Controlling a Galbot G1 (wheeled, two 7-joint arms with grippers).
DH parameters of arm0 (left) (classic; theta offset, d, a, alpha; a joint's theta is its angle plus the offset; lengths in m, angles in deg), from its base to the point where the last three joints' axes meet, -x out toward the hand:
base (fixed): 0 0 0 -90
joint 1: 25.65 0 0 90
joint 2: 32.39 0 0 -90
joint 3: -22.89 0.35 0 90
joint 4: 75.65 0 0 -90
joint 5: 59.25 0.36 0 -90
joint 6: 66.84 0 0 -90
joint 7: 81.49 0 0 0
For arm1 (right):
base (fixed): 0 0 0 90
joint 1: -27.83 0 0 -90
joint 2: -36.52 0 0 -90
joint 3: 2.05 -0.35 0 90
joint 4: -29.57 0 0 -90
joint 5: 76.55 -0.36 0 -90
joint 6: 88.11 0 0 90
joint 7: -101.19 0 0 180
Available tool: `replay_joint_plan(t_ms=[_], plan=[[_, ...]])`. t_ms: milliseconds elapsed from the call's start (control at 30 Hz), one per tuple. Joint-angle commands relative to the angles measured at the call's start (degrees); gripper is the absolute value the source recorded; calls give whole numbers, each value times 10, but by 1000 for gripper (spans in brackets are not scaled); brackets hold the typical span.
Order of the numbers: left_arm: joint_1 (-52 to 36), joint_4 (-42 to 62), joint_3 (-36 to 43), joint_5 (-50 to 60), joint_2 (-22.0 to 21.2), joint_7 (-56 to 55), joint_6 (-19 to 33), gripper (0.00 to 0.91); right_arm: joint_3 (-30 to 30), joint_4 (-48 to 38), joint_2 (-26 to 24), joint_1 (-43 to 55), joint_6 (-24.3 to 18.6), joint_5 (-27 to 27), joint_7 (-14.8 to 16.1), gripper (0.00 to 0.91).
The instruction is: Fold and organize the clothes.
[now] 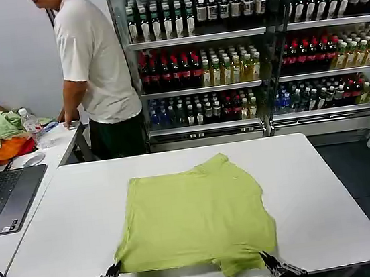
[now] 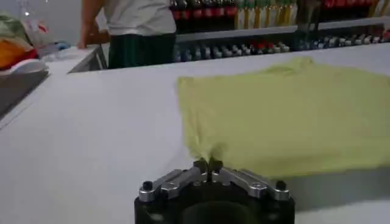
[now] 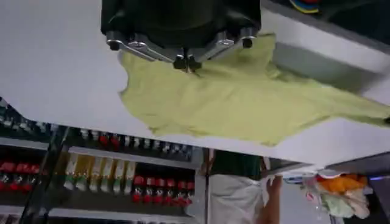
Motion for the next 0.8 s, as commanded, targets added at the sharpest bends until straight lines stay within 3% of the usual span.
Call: replay_joint_plan(t_ms=[33, 433, 800], plan=[[-109, 65, 17, -26, 9, 22, 11, 40, 12, -67, -1, 119, 11, -34, 1, 0], [-255, 181, 98, -36, 11, 47, 18, 40, 80, -162, 32, 254, 28, -42, 2, 0], [-328, 255, 131, -34, 6, 60, 21, 40, 85, -209, 46, 272, 32, -43, -3, 0]])
